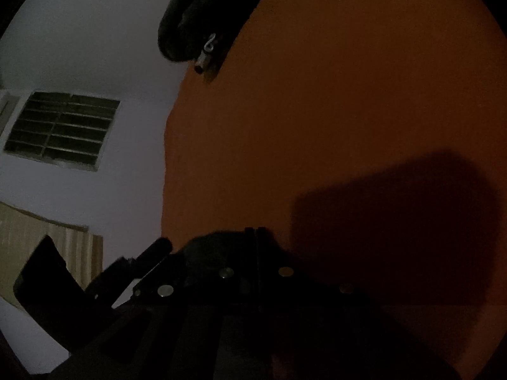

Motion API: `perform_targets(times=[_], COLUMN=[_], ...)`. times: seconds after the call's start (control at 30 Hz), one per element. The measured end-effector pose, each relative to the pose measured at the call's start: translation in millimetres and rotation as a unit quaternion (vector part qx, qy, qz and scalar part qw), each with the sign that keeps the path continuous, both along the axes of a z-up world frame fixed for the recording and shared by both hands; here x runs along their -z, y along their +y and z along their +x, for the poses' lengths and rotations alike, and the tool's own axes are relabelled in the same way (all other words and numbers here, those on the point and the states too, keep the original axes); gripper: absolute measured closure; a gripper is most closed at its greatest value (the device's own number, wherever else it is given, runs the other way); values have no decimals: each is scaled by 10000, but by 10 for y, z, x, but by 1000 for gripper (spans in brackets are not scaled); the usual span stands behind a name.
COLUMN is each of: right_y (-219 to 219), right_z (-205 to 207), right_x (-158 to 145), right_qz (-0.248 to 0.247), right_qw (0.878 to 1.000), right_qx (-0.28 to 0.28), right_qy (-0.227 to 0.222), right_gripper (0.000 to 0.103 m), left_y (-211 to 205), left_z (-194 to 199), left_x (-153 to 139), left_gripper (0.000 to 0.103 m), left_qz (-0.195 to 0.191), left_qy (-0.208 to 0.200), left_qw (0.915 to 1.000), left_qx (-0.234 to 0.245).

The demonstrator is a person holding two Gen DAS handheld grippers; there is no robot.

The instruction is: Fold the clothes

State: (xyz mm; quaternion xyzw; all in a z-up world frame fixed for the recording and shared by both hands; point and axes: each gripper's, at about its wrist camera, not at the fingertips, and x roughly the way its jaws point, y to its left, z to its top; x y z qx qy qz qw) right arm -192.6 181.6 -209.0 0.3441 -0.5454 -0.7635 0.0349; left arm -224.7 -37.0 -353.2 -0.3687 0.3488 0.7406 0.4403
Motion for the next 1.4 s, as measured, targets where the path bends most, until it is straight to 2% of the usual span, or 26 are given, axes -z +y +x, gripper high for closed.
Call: perform_targets(times=[0.1,0.37,0.67,0.77,0.9,1.0,1.13,1.23,1.27,1.4], right_y=[-78,-131,-190,-88,-63,-222,-492,-608,-595,-482], right_z=[-32,-102,-58,172,577,814,893,852,868,1223], right_x=[-40,8,1,3,29,60,111,39,20,-126], right_qz=[99,-179,-88,-249,-495,-670,-821,-439,-468,-395], right_qw=[9999,9995,9997,9996,9985,9976,9966,9990,9988,9991], right_qx=[-18,-196,-214,17,214,153,1,-78,-108,122], right_qy=[70,147,123,145,47,-5,-28,-97,-78,25], right_gripper=[101,101,101,101,101,101,101,101,101,101], left_y=[29,87,184,64,-190,-326,-339,-329,-356,-707], left_z=[31,70,128,170,408,640,673,679,701,898], left_x=[40,124,125,-3,-63,-8,61,71,35,-185], left_gripper=[73,74,78,75,75,75,75,75,75,75], left_qz=[8,-1,91,171,95,-31,36,5,19,186], left_qy=[16,-46,74,-1,-123,-115,-252,-231,-219,-641], left_qw=[10000,10000,9998,9997,9999,9995,9993,9994,9993,9971], left_qx=[-33,-74,-133,-144,52,308,264,274,289,373])
